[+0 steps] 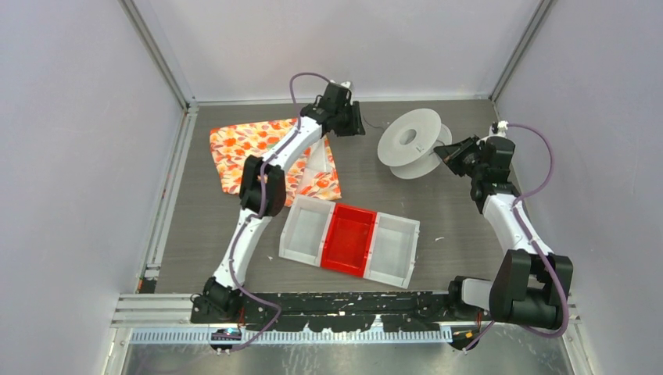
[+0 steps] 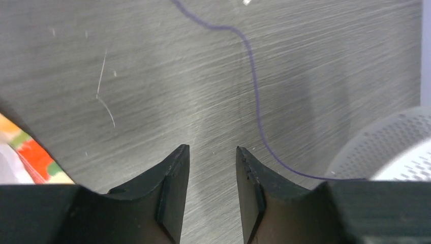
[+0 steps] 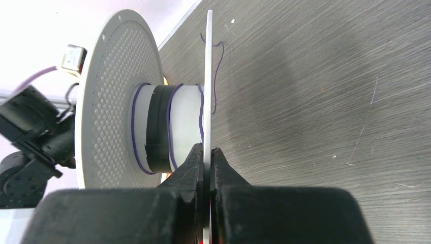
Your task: Wrap the cables
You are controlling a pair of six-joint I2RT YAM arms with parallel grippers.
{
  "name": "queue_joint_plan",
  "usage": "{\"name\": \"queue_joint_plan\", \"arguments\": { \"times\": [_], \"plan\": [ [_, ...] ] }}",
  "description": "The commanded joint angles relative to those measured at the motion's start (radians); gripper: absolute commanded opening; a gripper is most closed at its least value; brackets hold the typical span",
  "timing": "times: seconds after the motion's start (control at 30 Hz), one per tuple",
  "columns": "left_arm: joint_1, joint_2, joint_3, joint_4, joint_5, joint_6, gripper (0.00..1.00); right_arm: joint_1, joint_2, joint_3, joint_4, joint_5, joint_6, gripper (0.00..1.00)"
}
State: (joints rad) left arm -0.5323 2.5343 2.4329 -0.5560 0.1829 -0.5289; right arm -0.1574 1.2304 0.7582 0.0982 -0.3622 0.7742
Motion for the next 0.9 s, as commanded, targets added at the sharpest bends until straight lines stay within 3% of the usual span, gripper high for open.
{"name": "queue_joint_plan", "arguments": {
  "times": [0.0,0.1,0.3,0.57,0.7,0.87],
  "plan": [
    [-0.012,0.045,0.073,-0.081,-0.024,-0.169,0.41,-0.007,-0.055,0.015,0.11,-0.032,0.02,0.0],
    [-0.026,0.104,0.133,-0.049,0.025,-0.219,0.41,-0.006,-0.065,0.013,0.097,-0.037,0.02,0.01],
    [-0.043,0.086,-0.048,0.23,0.064,-0.409,0.44,-0.008,-0.094,0.005,0.073,-0.039,0.016,0.0],
    [-0.059,0.169,-0.033,0.386,0.071,-0.607,0.43,-0.007,-0.115,-0.009,0.048,-0.052,0.018,0.0],
    [-0.067,0.159,-0.058,0.395,0.059,-0.602,0.42,-0.007,-0.124,-0.012,0.041,-0.049,0.013,0.01],
    [-0.055,0.019,-0.246,0.412,-0.017,-0.559,0.36,-0.008,-0.132,-0.002,0.02,-0.049,0.003,0.0]
  ]
}}
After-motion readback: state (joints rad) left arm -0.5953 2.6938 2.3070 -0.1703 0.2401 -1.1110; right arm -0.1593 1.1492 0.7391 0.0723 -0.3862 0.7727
